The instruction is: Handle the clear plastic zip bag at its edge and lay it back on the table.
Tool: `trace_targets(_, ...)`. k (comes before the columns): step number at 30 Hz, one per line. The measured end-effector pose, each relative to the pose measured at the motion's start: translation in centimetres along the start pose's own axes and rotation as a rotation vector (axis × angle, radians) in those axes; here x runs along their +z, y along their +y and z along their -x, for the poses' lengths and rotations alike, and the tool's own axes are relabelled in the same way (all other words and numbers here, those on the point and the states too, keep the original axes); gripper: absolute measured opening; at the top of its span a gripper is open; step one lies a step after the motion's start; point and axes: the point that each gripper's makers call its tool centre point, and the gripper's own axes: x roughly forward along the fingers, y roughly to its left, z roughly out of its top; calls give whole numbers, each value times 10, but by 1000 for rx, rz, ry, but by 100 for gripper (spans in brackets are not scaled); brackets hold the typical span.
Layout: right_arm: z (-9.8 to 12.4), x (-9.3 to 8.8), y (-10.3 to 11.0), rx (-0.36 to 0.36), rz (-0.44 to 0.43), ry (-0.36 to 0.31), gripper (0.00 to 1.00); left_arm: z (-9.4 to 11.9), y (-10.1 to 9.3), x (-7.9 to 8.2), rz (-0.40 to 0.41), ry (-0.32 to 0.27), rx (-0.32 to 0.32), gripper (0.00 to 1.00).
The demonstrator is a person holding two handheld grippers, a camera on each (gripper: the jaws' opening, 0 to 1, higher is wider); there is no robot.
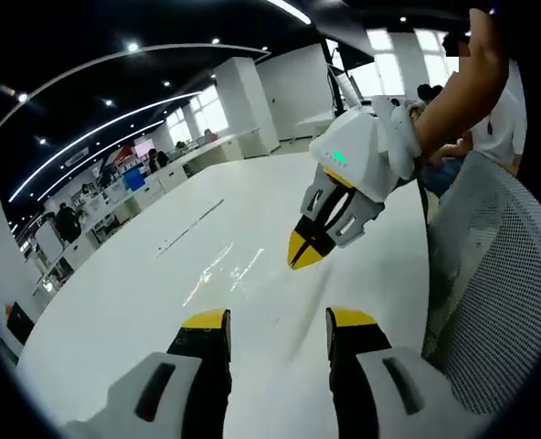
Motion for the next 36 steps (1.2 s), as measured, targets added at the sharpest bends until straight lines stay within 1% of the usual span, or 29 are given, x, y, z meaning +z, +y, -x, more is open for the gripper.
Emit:
trace_targets(2,-5,0,1,3,-11,2,0,1,0,-3,2,5,4,40)
trace_targets(7,-11,-1,5,11,-1,11,1,5,1,-11,16,14,10,40)
trace_targets(9,-12,-3,6,12,5,13,4,6,1,-13,25,16,14,40)
trace_targets(11,-14,-3,8,15,-2,11,5,6,1,-16,34,18,19,40)
trace_targets(13,-14,-4,9,19,-4,11,9,6,1,-18,41,19,21,40)
trace_targets(15,-12,-5,8,7,-7,10,12,5,0,-19,42,21,22,40)
trace_targets(16,-10,-6,9,6,-38,12,14,5,-1,-20,43,23,21,40)
trace_targets(19,-2,-10,7,-4,-85,15,24,3,-2,-21,51,21,20,41)
trace_targets(21,3,-10,7,-10,-131,-4,29,2,-2,-23,55,21,18,41)
trace_targets(22,5,-11,8,-6,-148,-6,32,2,-2,-24,58,23,16,41)
trace_targets(23,8,-13,8,-6,-184,-6,34,1,-2,-26,61,23,15,42)
trace_targets(24,10,-14,8,-5,-191,-8,36,1,-2,-27,63,24,14,42)
trace_targets(25,15,-15,8,-8,-219,-16,39,0,-2,-27,65,24,13,43)
trace_targets(26,17,-17,7,-15,-230,-16,41,0,-3,-28,70,25,9,43)
trace_targets(28,24,-26,6,-36,-273,7,42,-1,-3,-30,73,27,7,44)
trace_targets(31,32,-32,5,-44,-351,-17,48,-2,-3,-31,89,24,4,45)
trace_targets(33,36,-36,6,-45,-368,-19,51,-2,-2,-30,100,20,3,45)
trace_targets(36,45,-41,5,-58,-436,-37,57,-2,-1,-30,118,13,8,47)
